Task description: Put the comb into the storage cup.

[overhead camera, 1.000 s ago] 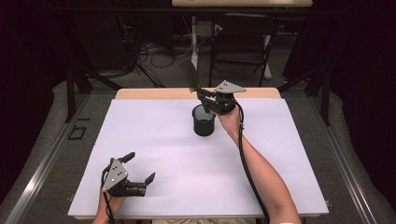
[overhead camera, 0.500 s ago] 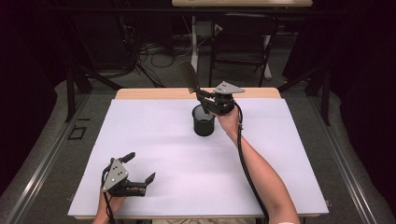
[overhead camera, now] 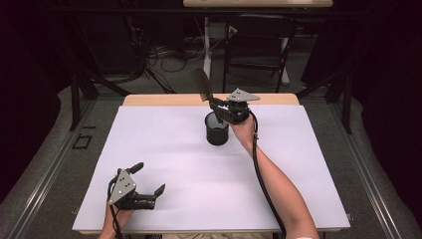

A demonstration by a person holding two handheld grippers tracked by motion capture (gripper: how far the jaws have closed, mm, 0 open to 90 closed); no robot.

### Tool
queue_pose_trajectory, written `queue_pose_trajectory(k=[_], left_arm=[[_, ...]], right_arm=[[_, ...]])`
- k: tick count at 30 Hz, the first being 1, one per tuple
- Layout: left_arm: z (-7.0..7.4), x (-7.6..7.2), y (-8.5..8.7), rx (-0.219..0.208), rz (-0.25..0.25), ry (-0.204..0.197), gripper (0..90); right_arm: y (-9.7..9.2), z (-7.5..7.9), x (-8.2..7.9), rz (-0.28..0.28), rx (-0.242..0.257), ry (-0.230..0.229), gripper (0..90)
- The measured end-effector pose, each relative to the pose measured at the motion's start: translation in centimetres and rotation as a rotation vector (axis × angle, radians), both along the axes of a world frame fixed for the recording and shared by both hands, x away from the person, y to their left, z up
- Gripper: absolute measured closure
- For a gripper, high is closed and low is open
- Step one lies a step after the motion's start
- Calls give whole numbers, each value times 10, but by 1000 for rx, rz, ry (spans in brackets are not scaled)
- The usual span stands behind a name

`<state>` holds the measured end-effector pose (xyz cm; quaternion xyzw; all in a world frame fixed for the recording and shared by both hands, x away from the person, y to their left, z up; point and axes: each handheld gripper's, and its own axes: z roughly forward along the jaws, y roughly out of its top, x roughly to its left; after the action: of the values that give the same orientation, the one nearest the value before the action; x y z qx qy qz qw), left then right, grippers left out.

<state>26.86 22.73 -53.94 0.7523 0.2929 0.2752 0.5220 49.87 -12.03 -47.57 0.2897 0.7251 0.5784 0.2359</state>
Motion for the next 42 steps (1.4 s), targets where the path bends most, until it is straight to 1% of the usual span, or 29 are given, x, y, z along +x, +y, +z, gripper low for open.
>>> queue_pose_trajectory(k=[9, 15, 20, 27, 42], left_arm=[[0, 0, 0, 0, 2, -2, 3], [0, 0, 0, 1, 3, 0, 4], [0, 0, 0, 4, 1, -1, 3], [0, -1, 0, -3, 1, -2, 3], [0, 0, 0, -1, 0, 0, 3]], right_arm=[[0, -4, 0, 2, -10, 6, 728], [-1, -7, -1, 1, -8, 12, 728], [0, -8, -1, 5, -15, 13, 729], [0, -9, -2, 9, -23, 15, 728], [1, -10, -4, 22, -30, 16, 728]])
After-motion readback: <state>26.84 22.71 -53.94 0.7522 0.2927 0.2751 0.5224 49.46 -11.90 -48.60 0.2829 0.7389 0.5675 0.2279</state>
